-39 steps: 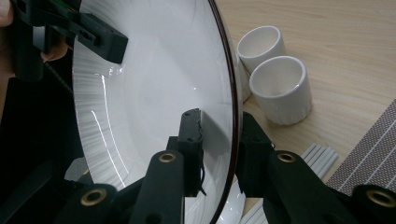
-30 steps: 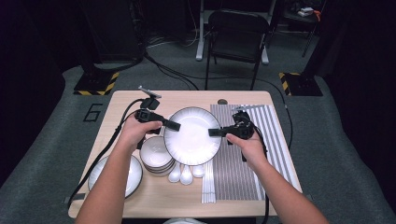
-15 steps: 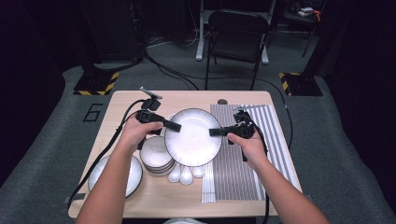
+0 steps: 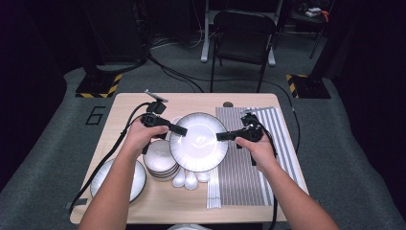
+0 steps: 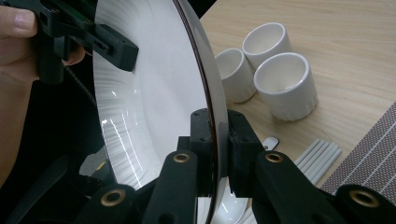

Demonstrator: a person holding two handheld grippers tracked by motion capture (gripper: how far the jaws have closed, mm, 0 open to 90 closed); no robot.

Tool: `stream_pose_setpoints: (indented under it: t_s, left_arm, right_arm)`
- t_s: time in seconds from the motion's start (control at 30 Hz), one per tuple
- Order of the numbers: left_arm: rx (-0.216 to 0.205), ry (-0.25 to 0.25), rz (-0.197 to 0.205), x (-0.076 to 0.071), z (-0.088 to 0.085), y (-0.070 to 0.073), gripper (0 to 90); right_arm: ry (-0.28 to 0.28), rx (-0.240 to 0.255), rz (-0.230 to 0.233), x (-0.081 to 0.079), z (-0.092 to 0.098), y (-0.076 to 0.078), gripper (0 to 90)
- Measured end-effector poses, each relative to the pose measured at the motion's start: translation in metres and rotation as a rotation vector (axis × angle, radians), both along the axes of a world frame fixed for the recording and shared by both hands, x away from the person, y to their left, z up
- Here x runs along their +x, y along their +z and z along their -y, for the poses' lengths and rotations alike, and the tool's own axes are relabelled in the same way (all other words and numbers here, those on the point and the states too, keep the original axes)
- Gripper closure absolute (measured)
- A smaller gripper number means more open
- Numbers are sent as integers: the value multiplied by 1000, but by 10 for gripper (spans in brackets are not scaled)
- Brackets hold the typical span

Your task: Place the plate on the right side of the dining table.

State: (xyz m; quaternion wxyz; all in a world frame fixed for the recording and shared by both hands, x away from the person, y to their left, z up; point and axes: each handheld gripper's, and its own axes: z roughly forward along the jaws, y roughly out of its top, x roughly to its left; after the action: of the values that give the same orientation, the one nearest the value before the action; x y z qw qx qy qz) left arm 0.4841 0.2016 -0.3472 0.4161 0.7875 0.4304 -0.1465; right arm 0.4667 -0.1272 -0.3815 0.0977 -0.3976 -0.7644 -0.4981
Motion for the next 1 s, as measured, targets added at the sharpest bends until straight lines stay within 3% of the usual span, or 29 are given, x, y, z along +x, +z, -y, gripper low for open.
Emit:
stream_pose_setpoints:
  t_s: [0.47,1.0]
  left_arm:
    - [-14,-13,5,0,4,-3,783]
    - [1,-20,20,-1,10,-8,792]
  right_arm:
    - [3,-41,0,-1,5,10,831]
    - [-6,-78,-11,-1,9,13,831]
